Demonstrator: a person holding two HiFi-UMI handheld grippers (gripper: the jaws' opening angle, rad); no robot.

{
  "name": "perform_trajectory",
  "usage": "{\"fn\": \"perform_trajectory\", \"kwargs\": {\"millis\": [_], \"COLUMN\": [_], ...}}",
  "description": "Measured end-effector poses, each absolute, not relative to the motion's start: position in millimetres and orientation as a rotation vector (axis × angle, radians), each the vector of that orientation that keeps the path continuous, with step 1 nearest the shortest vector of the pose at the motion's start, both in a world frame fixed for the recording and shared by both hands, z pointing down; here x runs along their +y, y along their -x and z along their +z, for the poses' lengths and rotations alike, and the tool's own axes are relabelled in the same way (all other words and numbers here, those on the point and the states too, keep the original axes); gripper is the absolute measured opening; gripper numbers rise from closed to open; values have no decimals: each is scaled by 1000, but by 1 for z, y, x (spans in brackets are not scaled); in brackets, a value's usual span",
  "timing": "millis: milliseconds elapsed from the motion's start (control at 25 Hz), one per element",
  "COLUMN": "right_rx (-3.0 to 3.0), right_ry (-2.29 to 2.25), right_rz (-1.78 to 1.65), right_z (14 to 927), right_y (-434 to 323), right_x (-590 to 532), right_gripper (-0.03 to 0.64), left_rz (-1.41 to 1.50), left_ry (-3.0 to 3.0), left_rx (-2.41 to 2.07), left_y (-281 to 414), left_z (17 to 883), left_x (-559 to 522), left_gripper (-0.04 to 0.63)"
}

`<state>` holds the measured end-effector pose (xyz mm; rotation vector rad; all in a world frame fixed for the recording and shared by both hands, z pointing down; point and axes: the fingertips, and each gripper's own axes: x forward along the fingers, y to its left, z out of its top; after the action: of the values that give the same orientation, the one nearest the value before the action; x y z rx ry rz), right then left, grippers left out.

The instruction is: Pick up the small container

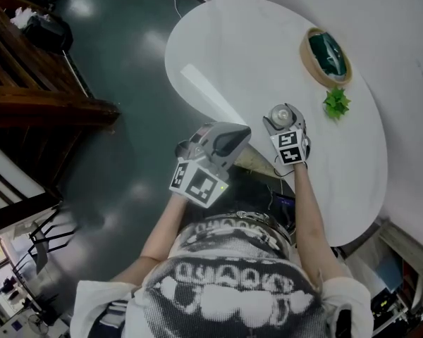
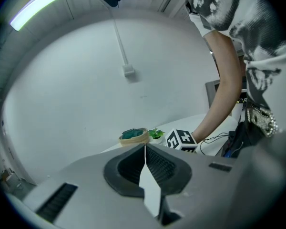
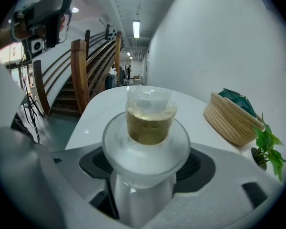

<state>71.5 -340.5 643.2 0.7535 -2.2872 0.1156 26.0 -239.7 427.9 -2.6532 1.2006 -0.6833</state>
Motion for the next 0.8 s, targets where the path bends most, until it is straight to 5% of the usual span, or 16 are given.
{"fn": "perform_trajectory", "kwargs": {"millis": [800], "right_rx": [-2353], "right_ry": [-970], "right_rz": [133], "right_z": [574], "right_y": [-64], "right_x": [-333], "right_gripper": [342], "left_rz": [-670], "left_ry": [2686], "left_rx": [1110], "left_y": [-3], "left_z": [424], "left_x": [-226], "left_gripper": [6]}}
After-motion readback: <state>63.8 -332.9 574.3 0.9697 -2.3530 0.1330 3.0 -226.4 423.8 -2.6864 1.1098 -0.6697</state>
